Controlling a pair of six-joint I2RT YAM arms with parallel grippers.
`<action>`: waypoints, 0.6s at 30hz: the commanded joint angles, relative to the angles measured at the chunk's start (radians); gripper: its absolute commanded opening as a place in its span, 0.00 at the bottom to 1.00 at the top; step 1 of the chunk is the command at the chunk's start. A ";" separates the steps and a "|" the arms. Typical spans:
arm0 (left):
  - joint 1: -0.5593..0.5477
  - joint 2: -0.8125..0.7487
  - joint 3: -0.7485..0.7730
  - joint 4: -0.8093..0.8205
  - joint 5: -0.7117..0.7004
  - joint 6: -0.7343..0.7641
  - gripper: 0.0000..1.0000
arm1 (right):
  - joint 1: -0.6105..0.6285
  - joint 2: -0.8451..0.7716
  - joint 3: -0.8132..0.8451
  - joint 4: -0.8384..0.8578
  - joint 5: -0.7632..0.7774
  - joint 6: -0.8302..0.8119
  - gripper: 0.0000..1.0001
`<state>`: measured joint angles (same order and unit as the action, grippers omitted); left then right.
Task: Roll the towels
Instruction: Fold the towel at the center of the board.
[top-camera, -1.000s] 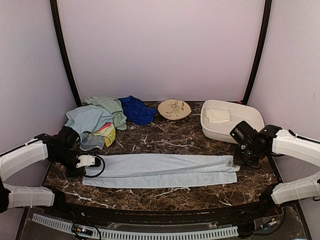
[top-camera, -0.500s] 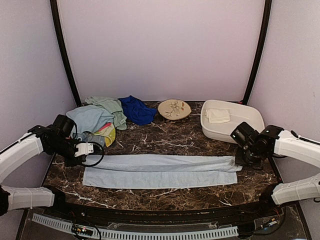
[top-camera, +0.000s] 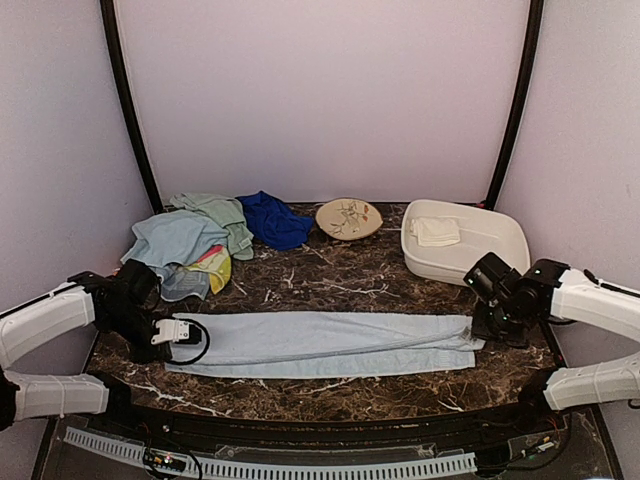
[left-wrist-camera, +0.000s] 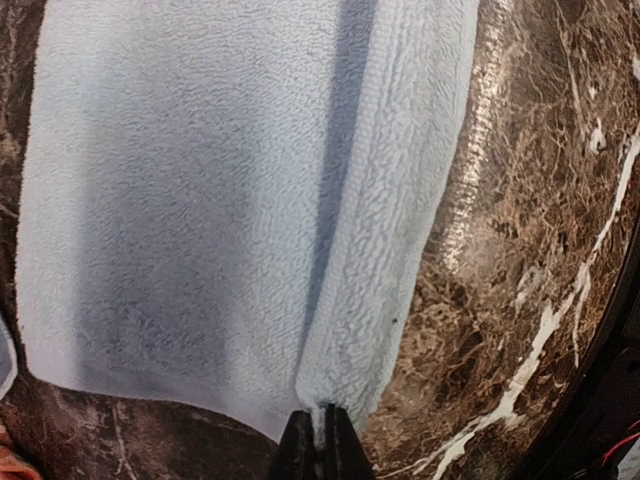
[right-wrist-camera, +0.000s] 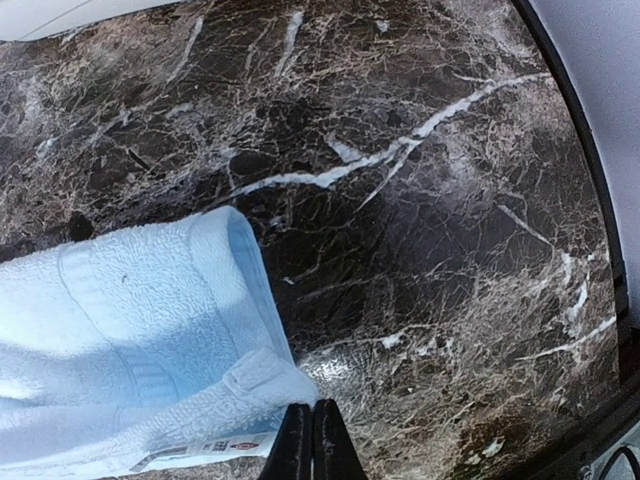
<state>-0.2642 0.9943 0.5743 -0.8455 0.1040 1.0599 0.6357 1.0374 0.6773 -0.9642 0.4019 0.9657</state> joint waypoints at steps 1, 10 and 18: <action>-0.003 -0.009 -0.063 0.018 -0.020 0.002 0.00 | 0.011 0.014 -0.013 0.017 0.008 0.025 0.00; -0.007 0.021 -0.100 0.051 -0.038 0.008 0.41 | 0.025 0.014 -0.012 -0.001 0.000 0.034 0.23; -0.007 -0.077 -0.020 -0.041 -0.055 0.061 0.68 | 0.027 -0.156 0.081 -0.150 -0.031 0.013 0.39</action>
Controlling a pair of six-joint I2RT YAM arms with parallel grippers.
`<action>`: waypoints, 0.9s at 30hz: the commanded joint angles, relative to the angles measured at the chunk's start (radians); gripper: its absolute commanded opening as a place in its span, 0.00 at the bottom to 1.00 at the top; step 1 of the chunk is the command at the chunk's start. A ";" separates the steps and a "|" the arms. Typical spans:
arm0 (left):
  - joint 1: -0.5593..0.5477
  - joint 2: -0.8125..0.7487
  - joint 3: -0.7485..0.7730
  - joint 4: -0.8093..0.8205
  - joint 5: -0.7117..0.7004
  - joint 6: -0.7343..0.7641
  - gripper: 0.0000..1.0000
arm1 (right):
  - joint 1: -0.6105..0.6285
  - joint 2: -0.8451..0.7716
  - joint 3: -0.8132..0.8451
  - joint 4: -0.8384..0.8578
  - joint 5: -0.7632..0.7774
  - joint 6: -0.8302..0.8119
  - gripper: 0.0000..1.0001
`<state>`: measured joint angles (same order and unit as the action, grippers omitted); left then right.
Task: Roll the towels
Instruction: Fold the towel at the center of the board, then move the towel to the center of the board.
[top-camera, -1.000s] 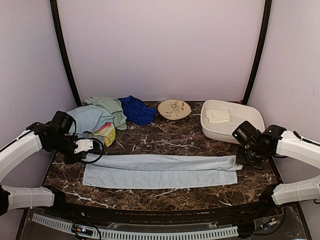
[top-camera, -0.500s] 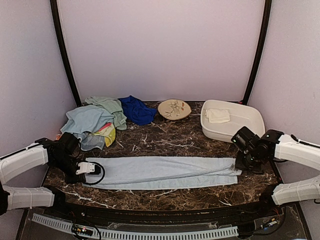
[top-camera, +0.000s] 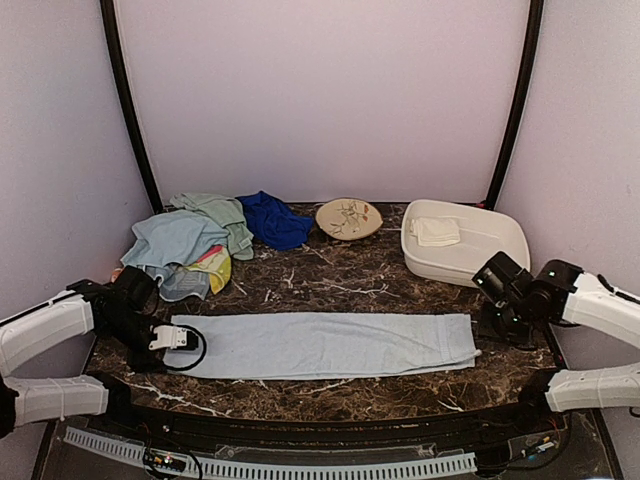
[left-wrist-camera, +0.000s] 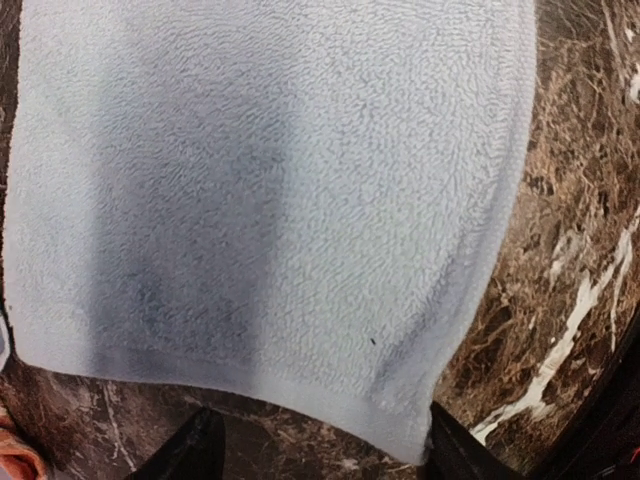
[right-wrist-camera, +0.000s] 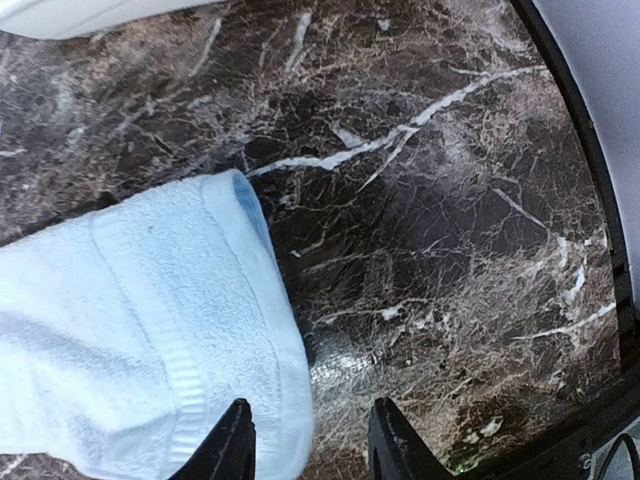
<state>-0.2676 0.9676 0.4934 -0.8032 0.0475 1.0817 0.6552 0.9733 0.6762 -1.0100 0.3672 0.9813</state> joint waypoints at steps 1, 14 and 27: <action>-0.003 -0.052 0.088 -0.102 0.007 0.042 0.70 | 0.008 -0.107 0.112 -0.125 0.012 -0.010 0.39; -0.009 0.192 0.251 0.040 0.053 -0.055 0.62 | 0.007 0.214 0.201 0.197 -0.113 -0.115 0.27; -0.036 0.280 -0.001 0.311 -0.103 -0.039 0.53 | -0.181 0.252 0.041 0.307 -0.182 -0.199 0.52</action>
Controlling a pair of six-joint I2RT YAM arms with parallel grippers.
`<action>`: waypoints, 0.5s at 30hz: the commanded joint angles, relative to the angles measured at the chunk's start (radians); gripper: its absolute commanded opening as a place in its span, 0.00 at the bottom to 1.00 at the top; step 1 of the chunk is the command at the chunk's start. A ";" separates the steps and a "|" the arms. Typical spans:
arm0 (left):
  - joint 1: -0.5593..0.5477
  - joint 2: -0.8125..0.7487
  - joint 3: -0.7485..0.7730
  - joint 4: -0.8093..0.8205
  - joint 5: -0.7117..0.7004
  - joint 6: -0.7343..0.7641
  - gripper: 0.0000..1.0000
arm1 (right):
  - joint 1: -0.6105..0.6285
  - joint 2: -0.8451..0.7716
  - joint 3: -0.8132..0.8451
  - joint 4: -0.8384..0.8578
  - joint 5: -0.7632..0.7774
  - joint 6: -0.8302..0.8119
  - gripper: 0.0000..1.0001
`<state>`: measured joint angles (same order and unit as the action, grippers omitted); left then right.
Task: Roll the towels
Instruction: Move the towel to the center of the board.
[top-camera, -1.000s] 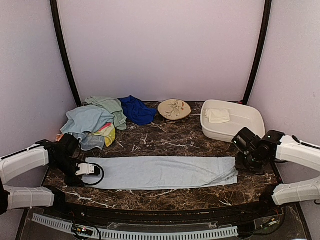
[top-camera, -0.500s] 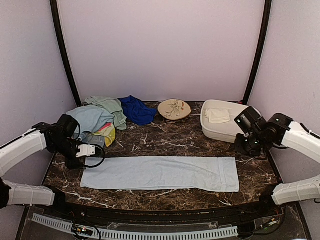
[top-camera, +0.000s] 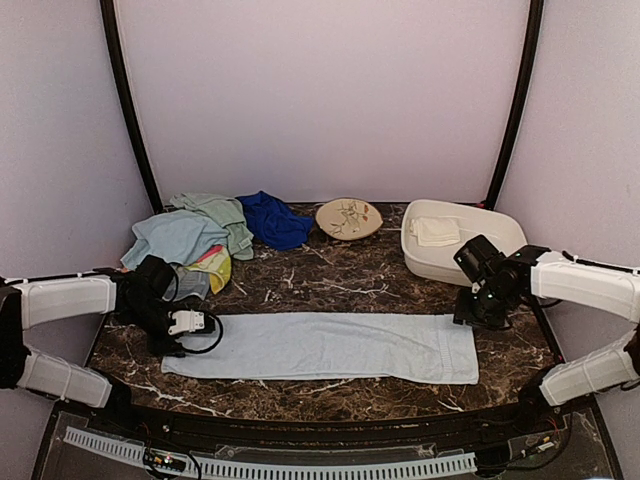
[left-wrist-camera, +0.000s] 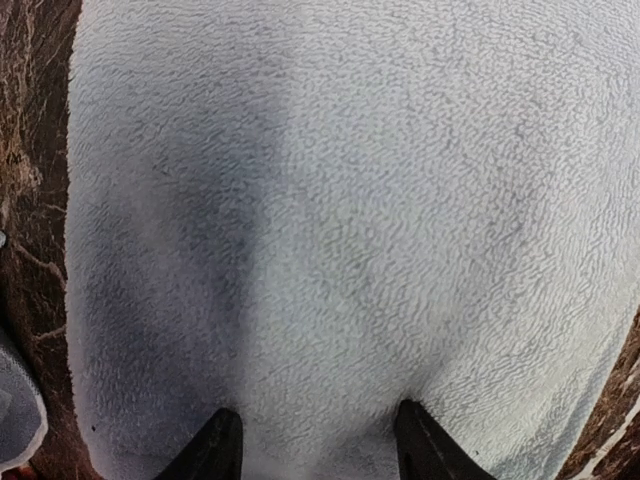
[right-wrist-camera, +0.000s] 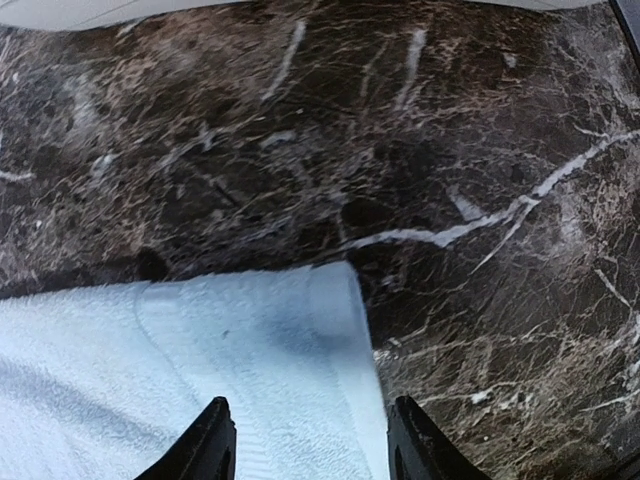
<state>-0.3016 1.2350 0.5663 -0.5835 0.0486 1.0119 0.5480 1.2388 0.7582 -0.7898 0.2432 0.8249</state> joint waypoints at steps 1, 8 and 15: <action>-0.003 0.011 -0.081 0.104 -0.119 0.040 0.52 | -0.085 0.001 -0.046 0.099 -0.067 -0.052 0.51; -0.003 0.026 -0.097 0.147 -0.158 0.054 0.50 | -0.129 0.061 -0.065 0.177 -0.122 -0.100 0.41; -0.003 0.037 -0.100 0.166 -0.185 0.069 0.48 | -0.191 0.011 -0.102 0.214 -0.168 -0.119 0.08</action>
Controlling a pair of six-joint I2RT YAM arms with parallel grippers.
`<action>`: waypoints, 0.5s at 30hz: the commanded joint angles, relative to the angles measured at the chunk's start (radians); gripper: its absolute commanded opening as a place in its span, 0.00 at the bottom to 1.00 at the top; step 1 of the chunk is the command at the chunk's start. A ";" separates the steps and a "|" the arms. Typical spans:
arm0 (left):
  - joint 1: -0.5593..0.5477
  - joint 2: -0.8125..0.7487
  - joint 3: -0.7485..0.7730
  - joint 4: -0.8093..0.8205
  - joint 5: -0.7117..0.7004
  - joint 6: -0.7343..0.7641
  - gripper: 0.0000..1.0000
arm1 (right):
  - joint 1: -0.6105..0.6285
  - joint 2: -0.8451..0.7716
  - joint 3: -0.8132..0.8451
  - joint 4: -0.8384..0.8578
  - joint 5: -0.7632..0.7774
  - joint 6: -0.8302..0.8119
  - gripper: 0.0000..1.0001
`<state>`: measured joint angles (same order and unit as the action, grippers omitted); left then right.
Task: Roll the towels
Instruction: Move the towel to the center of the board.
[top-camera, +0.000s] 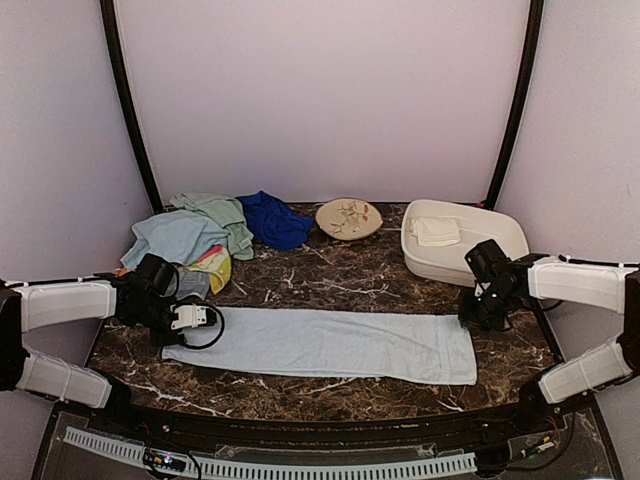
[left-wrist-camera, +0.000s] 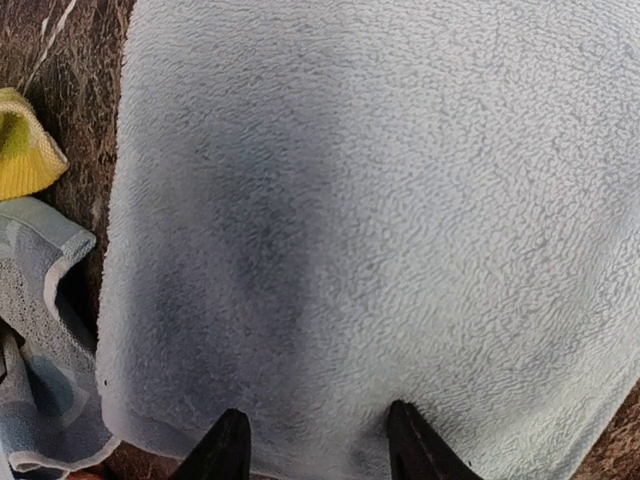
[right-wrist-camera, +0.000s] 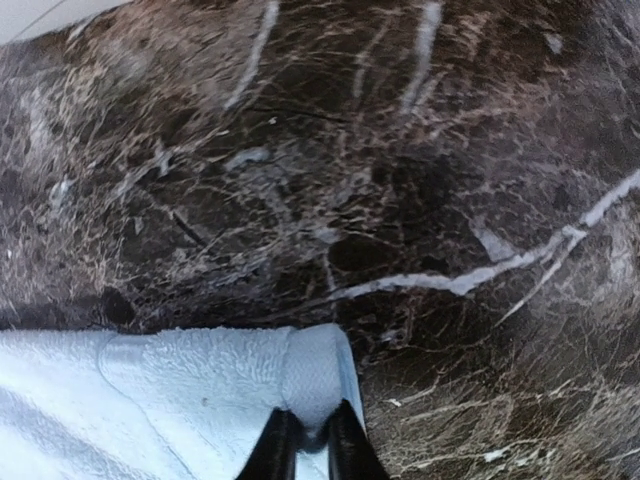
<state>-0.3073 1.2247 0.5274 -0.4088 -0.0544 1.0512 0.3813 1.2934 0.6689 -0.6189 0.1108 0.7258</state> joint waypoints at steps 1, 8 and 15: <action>0.003 0.047 -0.063 -0.002 -0.089 0.035 0.48 | -0.030 -0.052 -0.012 0.042 -0.040 -0.019 0.03; 0.002 0.068 -0.079 0.042 -0.132 0.062 0.46 | -0.049 -0.067 0.051 0.031 -0.068 -0.028 0.00; 0.003 0.081 -0.108 0.096 -0.163 0.089 0.45 | -0.076 0.006 0.108 0.006 -0.015 -0.072 0.00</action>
<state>-0.3119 1.2438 0.4976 -0.2733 -0.1440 1.1061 0.3283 1.2530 0.7486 -0.6083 0.0559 0.6880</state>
